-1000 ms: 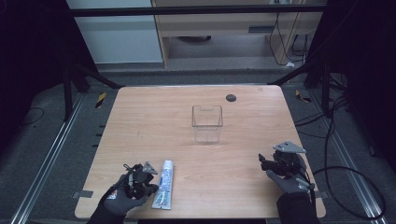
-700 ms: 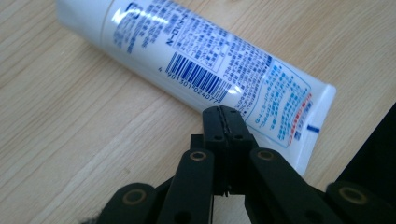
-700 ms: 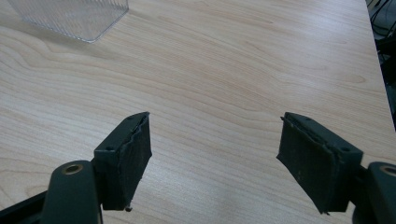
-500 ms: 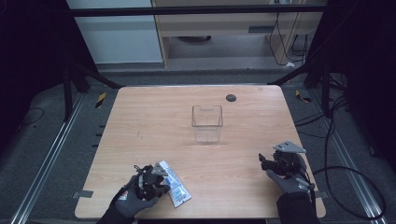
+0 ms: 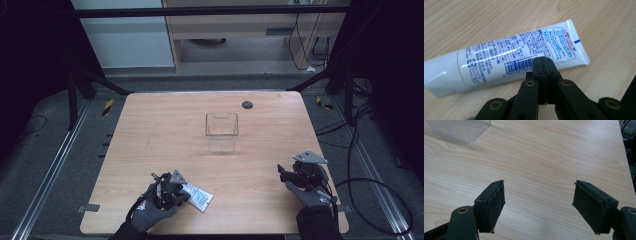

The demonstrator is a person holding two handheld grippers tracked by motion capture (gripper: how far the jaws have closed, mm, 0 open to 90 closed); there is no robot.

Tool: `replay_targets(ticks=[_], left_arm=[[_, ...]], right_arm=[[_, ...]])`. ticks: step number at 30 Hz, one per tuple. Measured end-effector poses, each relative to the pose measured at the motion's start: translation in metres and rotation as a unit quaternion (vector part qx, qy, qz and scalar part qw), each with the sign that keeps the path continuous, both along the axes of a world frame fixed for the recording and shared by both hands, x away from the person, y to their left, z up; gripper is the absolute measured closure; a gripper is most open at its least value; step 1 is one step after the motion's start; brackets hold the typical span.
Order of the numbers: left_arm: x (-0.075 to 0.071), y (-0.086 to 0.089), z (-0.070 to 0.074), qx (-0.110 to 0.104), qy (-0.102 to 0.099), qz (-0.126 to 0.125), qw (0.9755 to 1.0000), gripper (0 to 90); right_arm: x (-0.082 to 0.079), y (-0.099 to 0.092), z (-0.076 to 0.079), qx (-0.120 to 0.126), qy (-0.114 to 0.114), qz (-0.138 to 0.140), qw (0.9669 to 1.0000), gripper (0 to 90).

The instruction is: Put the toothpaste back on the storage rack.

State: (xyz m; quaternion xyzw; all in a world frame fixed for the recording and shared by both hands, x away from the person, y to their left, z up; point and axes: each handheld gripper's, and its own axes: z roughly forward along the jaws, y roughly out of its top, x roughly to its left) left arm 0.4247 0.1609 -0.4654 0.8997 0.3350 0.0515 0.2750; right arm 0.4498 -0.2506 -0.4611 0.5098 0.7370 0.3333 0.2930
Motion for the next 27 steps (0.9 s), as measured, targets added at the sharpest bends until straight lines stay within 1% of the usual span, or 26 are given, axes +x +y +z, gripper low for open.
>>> replay_targets(ticks=[7, 9, 11, 12, 13, 15, 16, 18, 19, 20, 21, 23, 24, 25, 27], left_arm=[[0.006, -0.006, 0.001, -0.006, -0.015, 0.005, 0.9999, 89.4], [0.007, -0.005, 0.006, -0.006, -0.022, 0.007, 0.9997, 89.4], [0.012, -0.001, 0.014, -0.012, -0.033, 0.013, 0.9993, 89.4], [0.012, -0.001, 0.014, -0.012, -0.033, 0.013, 0.9993, 89.4], [0.021, 0.004, 0.022, -0.014, -0.043, 0.024, 0.9987, 89.4], [0.033, 0.01, 0.026, -0.013, -0.049, 0.039, 0.998, 89.4], [0.039, 0.012, 0.025, -0.014, -0.049, 0.047, 0.9976, 89.5], [0.05, 0.016, 0.023, -0.01, -0.046, 0.048, 0.9977, 89.5], [0.05, 0.016, 0.023, -0.01, -0.046, 0.048, 0.9977, 89.5], [0.057, 0.018, 0.018, -0.003, -0.04, 0.051, 0.9979, 89.5], [0.06, 0.019, 0.015, 0.001, -0.039, 0.051, 0.9979, 89.5], [0.064, 0.021, 0.01, 0.014, -0.029, 0.051, 0.9982, 89.5], [0.065, 0.022, 0.008, 0.016, -0.024, 0.052, 0.9982, 89.5], [0.065, 0.022, 0.008, 0.016, -0.024, 0.052, 0.9982, 89.5], [0.066, 0.025, 0.006, 0.017, -0.017, 0.052, 0.9984, 89.5]], right_arm=[[0.0, 0.0, -0.001, 0.001, 0.003, -0.001, 1.0, 25.0], [0.0, 0.0, -0.001, 0.0, 0.002, 0.0, 1.0, 25.1], [0.001, 0.0, -0.001, 0.002, 0.002, -0.001, 1.0, 25.1], [0.001, 0.0, -0.001, 0.002, 0.002, -0.001, 1.0, 25.1], [0.001, 0.0, 0.0, 0.002, 0.004, -0.003, 1.0, 25.1], [0.001, 0.0, -0.001, 0.001, 0.005, -0.003, 1.0, 25.1], [0.001, 0.0, -0.001, 0.0, 0.004, -0.002, 1.0, 25.0], [0.001, 0.0, -0.001, 0.001, 0.004, -0.002, 1.0, 25.1], [0.001, 0.0, -0.001, 0.001, 0.004, -0.002, 1.0, 25.1], [0.001, 0.001, -0.001, 0.002, 0.006, -0.003, 1.0, 25.0], [0.001, 0.001, -0.002, 0.002, 0.007, -0.003, 1.0, 25.1], [0.001, 0.001, -0.002, -0.001, 0.007, -0.001, 1.0, 25.1], [0.001, 0.001, -0.002, -0.001, 0.007, -0.001, 1.0, 25.1], [0.001, 0.001, -0.002, 0.001, 0.007, -0.002, 1.0, 25.1], [0.001, 0.0, -0.002, 0.001, 0.008, -0.001, 1.0, 25.1]])
